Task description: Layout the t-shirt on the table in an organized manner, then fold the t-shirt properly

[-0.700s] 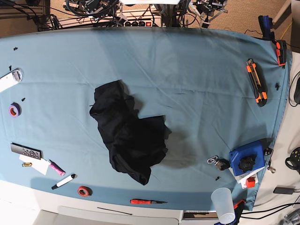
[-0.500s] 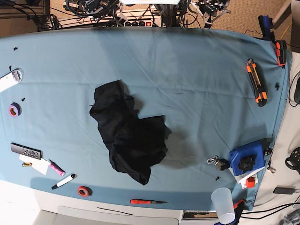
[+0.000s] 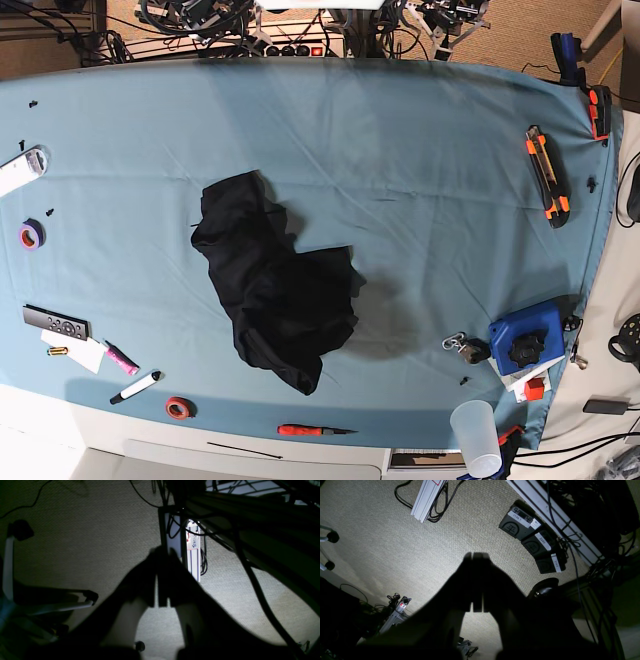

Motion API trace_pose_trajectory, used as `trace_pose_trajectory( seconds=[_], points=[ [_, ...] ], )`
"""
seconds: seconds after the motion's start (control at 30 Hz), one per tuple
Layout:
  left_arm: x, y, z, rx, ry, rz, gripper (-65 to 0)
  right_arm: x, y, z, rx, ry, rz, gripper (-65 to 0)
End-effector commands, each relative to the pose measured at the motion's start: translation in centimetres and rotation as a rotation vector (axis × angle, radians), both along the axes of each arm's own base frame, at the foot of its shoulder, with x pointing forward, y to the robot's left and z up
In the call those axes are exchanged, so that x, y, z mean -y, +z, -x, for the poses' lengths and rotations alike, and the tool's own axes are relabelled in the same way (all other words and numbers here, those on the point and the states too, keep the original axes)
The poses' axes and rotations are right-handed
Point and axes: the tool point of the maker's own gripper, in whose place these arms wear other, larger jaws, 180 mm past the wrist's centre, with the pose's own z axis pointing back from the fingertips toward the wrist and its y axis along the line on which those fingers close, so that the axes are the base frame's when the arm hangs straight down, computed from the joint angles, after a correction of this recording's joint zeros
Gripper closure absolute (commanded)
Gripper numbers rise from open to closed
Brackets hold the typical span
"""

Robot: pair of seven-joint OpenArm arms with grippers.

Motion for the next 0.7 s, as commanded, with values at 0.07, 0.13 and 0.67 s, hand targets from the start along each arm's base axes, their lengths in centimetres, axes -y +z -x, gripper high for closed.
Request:
trace_pose_trajectory(
  seconds=[0.07,0.13,0.67],
  points=[
    [-0.1,0.1,-0.2,0.011,0.002,0.002,0.0,0.2,0.1,-0.2,0.005,-0.005,-0.005,0.0],
    [-0.1,0.1,-0.1,0.011,0.002,0.002,0.0,0.2,0.1,-0.2,0.005,-0.004,-0.004,0.0],
    [-3.1,2.7,5.3,0.043,0.091,0.0,0.0,5.7,3.5,2.0,0.007,-0.021,0.053,0.0]
  ],
)
